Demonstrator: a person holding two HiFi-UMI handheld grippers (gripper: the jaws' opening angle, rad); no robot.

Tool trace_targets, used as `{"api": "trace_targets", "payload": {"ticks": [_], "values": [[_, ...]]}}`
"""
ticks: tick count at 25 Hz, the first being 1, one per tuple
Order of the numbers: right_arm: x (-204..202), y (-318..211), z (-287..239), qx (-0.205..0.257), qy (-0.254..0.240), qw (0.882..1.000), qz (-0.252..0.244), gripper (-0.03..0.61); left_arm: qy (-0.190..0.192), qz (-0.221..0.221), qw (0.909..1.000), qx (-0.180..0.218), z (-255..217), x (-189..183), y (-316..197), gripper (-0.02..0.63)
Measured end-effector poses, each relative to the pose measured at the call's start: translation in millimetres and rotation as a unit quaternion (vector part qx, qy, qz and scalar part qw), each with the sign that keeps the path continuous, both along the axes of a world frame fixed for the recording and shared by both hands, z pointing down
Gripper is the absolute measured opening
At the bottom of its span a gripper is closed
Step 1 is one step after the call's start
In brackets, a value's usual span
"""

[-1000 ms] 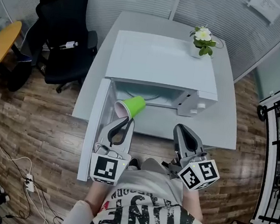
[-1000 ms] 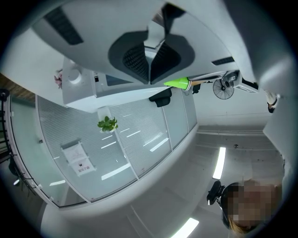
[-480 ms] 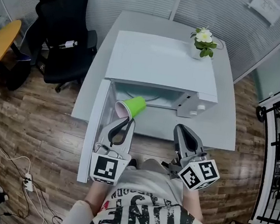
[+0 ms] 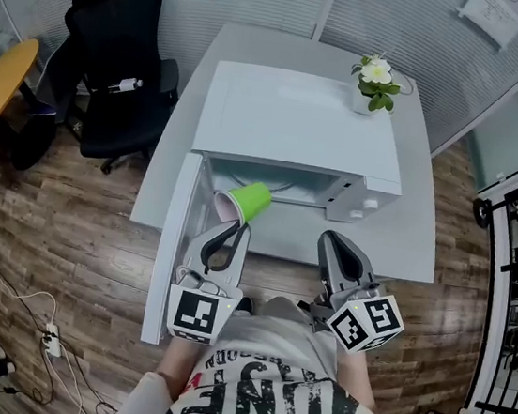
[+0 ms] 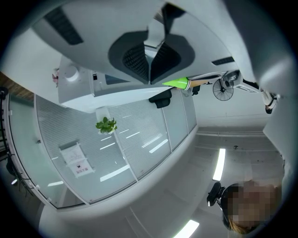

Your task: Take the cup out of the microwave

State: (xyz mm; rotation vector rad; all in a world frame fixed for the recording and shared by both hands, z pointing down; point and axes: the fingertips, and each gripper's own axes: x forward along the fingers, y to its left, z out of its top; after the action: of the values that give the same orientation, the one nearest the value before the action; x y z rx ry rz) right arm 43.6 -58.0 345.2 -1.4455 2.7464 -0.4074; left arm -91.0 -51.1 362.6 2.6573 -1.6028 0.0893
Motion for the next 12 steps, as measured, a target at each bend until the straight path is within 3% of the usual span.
{"api": "trace_targets", "payload": {"ticks": [8, 12], "values": [[1.3, -5.3, 1.8, 0.000, 0.005, 1.000, 0.003, 0.021, -0.008, 0.013, 0.9999, 0.005, 2.7, 3.3, -5.1, 0.031], [2.7, -6.9, 2.3, -0.002, 0.001, 1.000, 0.006, 0.021, 0.003, 0.010, 0.9999, -0.011, 3.7, 4.4, -6.1, 0.032]]}}
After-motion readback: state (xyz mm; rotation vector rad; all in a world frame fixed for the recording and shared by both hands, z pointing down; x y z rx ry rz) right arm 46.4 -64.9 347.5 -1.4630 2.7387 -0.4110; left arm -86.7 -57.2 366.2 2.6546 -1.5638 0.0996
